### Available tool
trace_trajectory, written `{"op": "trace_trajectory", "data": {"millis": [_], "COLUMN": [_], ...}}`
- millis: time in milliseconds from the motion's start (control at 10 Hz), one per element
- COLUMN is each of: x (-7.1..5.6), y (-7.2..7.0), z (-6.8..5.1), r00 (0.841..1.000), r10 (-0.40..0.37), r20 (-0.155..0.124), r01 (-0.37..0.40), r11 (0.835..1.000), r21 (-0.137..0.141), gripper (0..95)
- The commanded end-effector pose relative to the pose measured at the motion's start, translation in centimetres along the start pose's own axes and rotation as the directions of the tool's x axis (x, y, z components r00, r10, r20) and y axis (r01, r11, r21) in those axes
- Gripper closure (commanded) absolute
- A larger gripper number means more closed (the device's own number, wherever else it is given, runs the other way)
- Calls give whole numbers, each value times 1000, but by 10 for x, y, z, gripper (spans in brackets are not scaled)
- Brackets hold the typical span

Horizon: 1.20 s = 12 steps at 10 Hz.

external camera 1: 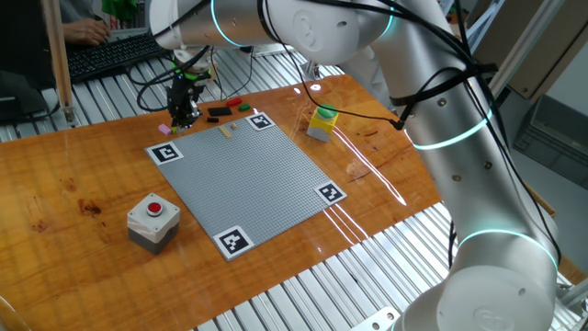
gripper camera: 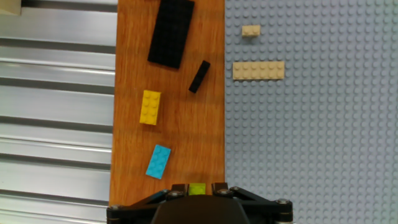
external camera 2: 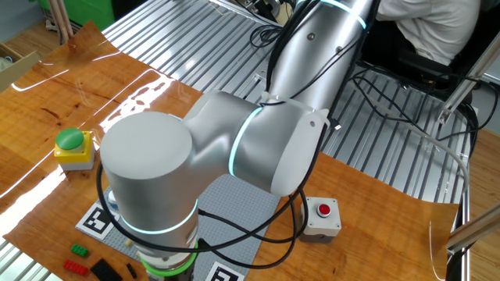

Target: Build with small Lego blocks

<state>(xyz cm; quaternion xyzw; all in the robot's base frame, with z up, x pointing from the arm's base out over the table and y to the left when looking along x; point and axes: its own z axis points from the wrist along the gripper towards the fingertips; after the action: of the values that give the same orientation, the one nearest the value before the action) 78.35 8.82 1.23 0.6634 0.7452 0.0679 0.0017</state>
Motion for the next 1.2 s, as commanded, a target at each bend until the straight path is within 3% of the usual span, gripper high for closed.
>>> {"op": "trace_trajectory", "data": {"millis": [100, 800, 1000, 1200], "x": [0, 4, 5, 5], "y": [-1, -1, 0, -2], "z": [0, -4, -13, -25], "r00": [1000, 998, 990, 962], "r10": [-2, -63, -143, -272], "r20": [-1, 23, 12, -11], "r01": [2, 63, 143, 272], "r11": [1000, 998, 990, 962], "r21": [-3, 1, 12, 26], "gripper": [950, 950, 950, 950]}}
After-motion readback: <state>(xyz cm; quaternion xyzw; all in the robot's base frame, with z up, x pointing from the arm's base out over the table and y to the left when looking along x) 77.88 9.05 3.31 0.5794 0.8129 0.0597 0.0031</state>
